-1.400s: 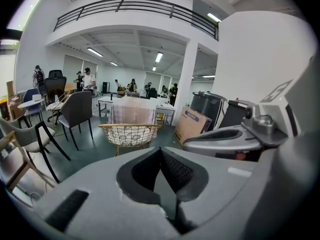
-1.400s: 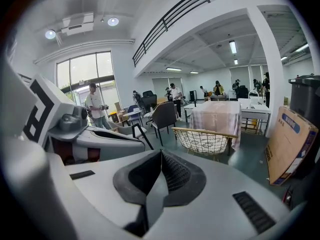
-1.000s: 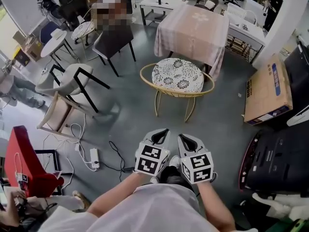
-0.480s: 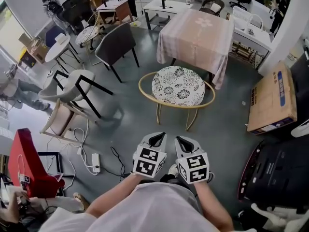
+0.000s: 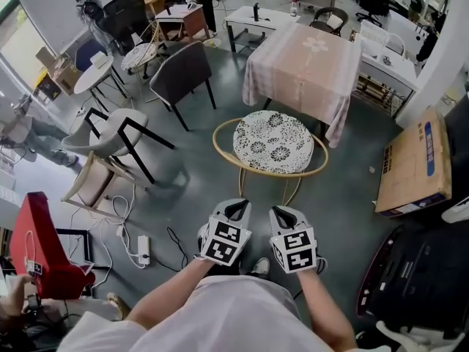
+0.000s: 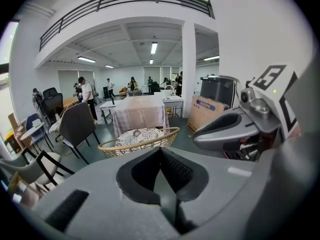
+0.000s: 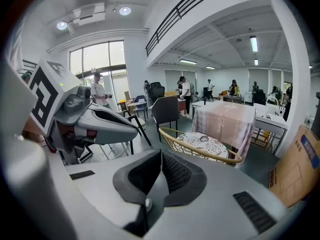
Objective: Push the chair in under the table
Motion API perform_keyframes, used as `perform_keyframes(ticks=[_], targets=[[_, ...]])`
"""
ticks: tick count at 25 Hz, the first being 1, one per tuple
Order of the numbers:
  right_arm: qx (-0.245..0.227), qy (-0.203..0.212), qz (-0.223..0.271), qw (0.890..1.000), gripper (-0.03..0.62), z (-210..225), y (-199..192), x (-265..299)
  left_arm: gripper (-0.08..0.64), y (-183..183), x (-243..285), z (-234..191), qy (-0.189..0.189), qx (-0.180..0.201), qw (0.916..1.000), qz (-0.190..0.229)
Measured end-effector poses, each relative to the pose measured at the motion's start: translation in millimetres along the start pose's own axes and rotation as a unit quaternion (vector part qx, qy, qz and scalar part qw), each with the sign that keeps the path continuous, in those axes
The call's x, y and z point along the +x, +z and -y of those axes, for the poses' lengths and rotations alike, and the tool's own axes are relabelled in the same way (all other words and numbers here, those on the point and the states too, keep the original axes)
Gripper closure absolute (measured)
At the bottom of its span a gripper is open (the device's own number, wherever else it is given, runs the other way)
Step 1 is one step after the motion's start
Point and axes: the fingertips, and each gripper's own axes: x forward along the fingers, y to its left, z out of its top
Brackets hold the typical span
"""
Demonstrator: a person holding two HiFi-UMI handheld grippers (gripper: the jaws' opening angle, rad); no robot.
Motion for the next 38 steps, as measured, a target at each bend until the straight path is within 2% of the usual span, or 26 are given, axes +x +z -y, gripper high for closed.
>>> perform_keyframes(ticks=[6, 12, 17, 21, 23, 24, 27, 32, 38], targets=[[-0.016, -0.005, -0.026, 1.0, 0.588, 16.9, -2.8, 28.9, 0.554, -5.2, 23.7, -22.0, -0.017, 0.039, 0.999, -0.011], [-0.055, -0.022, -0.053, 0.997, 0.586, 33.1, 3.0, 56.6, 0.552, -19.8, 54.0, -53.3, -0.026, 0.115, 0.9919, -0.047], [-0.118, -0.032, -0.08, 0.989, 0.586, 49.4, 3.5, 77.9, 0.531, -21.8, 79.1, -74.5, -0.041, 0.177, 0.9814, -0.061], [-0.158, -0.031, -0.099, 0.982, 0.58, 57.8, 3.4, 92.2, 0.511, -25.6, 95.7, -90.9, -0.055, 0.24, 0.9663, -0.076], [-0.174, -0.026, -0.114, 0.978, 0.546, 61.4, 0.3, 98.9, 0.488, -28.7, 104.0, -97.1, -0.066, 0.265, 0.958, -0.086], [-0.184, -0.024, -0.123, 0.975, 0.523, 63.3, -1.5, 102.2, 0.478, -30.2, 108.3, -100.3, -0.072, 0.275, 0.9543, -0.092], [-0.233, -0.02, -0.145, 0.961, 0.515, 69.6, -8.3, 111.6, 0.445, -34.3, 120.8, -109.4, -0.087, 0.3, 0.9439, -0.106], [-0.314, -0.012, -0.188, 0.931, 0.512, 85.1, -27.3, 121.8, 0.423, -42.5, 138.7, -115.6, -0.113, 0.338, 0.9246, -0.133], [-0.393, -0.005, -0.219, 0.893, 0.506, 98.5, -39.1, 131.4, 0.414, -48.6, 151.4, -114.2, -0.133, 0.407, 0.8927, -0.14]])
